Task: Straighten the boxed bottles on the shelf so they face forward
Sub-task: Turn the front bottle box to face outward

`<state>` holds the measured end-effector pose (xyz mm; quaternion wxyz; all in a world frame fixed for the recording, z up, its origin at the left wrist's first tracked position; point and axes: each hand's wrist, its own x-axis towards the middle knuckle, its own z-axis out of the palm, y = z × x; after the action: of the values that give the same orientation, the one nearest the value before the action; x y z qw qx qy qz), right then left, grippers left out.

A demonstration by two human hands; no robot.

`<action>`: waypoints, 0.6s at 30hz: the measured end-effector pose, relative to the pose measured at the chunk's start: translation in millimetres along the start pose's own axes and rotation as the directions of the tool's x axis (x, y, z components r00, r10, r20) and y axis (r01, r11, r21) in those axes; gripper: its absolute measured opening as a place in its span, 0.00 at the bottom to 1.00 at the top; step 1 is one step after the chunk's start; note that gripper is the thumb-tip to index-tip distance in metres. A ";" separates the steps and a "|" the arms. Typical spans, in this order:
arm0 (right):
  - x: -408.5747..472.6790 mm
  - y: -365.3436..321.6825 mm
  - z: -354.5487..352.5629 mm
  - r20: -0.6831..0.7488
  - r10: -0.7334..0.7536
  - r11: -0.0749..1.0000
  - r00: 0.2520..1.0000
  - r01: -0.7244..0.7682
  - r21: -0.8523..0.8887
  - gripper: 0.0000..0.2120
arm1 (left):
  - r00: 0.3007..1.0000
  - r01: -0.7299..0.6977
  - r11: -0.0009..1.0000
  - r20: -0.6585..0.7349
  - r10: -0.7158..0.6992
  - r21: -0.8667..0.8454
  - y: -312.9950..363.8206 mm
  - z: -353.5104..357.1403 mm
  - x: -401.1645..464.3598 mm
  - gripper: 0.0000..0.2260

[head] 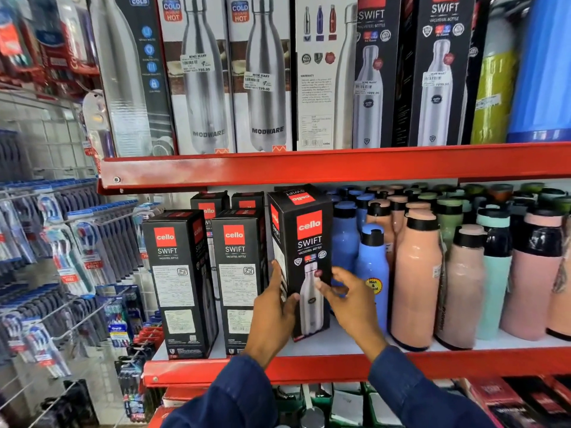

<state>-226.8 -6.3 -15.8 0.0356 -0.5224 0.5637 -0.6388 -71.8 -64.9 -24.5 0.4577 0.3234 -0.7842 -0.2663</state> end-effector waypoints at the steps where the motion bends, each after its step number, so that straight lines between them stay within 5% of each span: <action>1: -1.8 1.4 1.3 -0.018 -0.002 1.000 1.000 0.002 -0.013 0.14 | 1.000 0.005 1.000 0.002 -0.005 -0.004 -2.7 1.3 1.3 0.34; 18: -25.3 16.0 -0.3 0.025 0.089 0.993 0.996 -0.087 -0.078 0.20 | 0.996 0.087 0.995 0.029 -0.088 0.059 -17.1 6.4 -6.2 0.27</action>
<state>-224.3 4.1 -43.7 0.0516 -0.5069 0.6098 -0.6070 -70.7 -70.6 -42.9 0.4236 0.3663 -0.7838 -0.2684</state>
